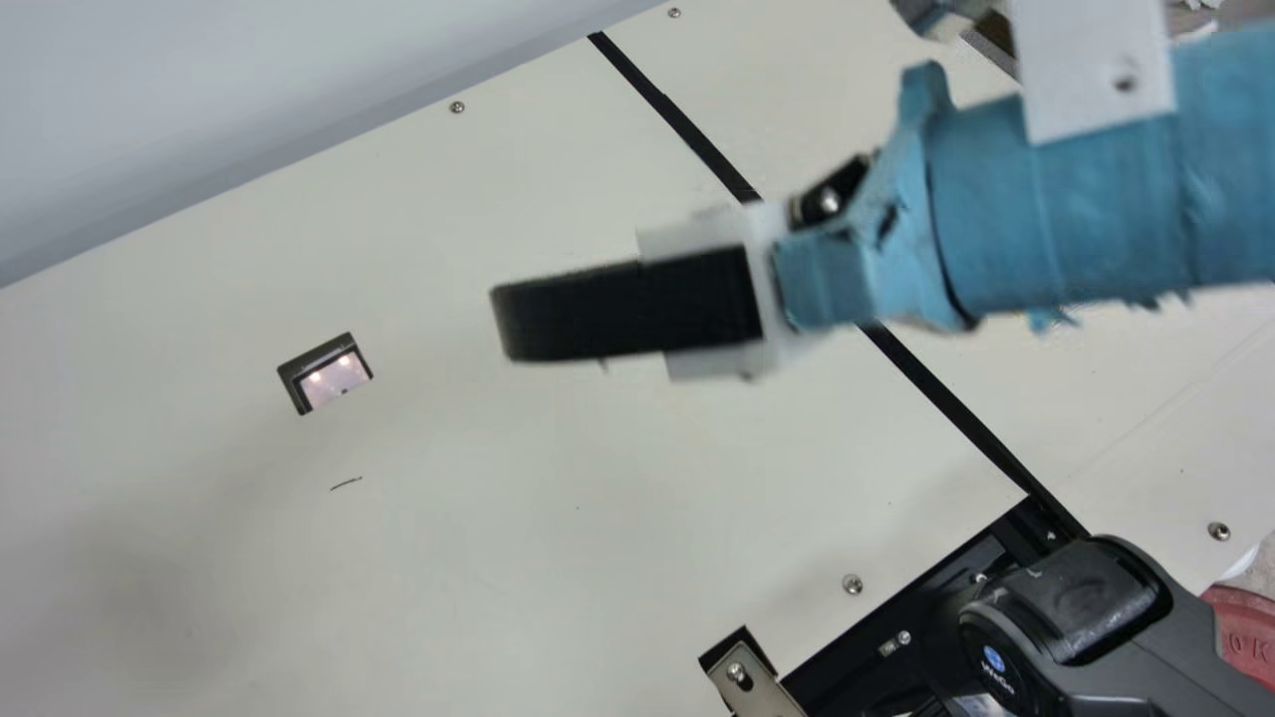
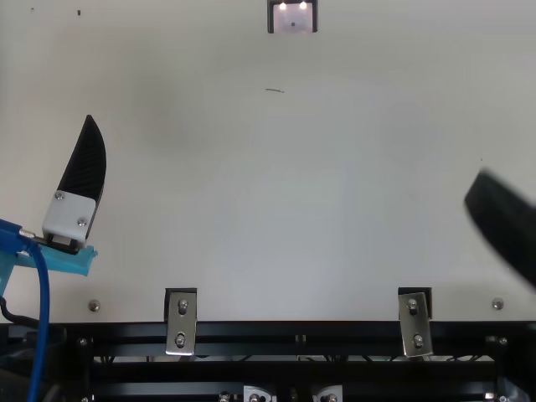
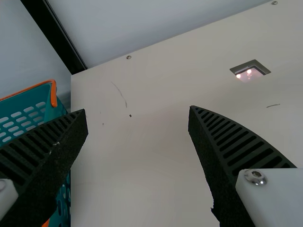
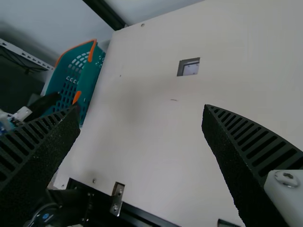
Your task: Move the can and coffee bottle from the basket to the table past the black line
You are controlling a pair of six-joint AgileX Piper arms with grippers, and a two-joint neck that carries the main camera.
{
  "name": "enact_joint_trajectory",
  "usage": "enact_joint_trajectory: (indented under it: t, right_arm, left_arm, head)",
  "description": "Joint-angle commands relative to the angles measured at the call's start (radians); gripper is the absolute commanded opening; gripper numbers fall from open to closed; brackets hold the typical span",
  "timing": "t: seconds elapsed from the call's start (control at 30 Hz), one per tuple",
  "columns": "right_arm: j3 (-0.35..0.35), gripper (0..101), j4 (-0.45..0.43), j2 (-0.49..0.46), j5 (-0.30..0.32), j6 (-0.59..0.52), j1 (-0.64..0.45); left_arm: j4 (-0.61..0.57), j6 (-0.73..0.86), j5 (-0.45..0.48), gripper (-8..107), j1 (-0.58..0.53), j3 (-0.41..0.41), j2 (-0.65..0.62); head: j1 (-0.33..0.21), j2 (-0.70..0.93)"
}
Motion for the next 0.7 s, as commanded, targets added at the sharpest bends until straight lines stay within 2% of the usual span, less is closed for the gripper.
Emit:
enact_joint_trajectory:
  t: [0.0, 0.07, 0.2, 0.67]
  right_arm:
    - [0.0, 101, 0.0, 0.0, 0.0, 0.0, 0.0]
    - [-0.004, 101, -0.045, -0.041, 0.002, 0.102, 0.055]
    - [-0.007, 101, -0.08, -0.055, 0.0, 0.215, 0.09]
    - [0.007, 101, -0.091, -0.046, -0.007, 0.22, 0.087]
  left_arm:
    - [0.0, 0.0, 0.0, 90, 0.0, 0.0, 0.0]
    - [0.0, 0.0, 0.0, 90, 0.0, 0.0, 0.0]
    - [0.0, 0.0, 0.0, 90, 0.0, 0.0, 0.0]
    - [0.0, 0.0, 0.0, 90, 0.0, 0.0, 0.0]
  head:
    - [-0.003, -0.015]
    - [-0.003, -0.015]
    - [-0.003, -0.015]
    - [-0.003, -0.015]
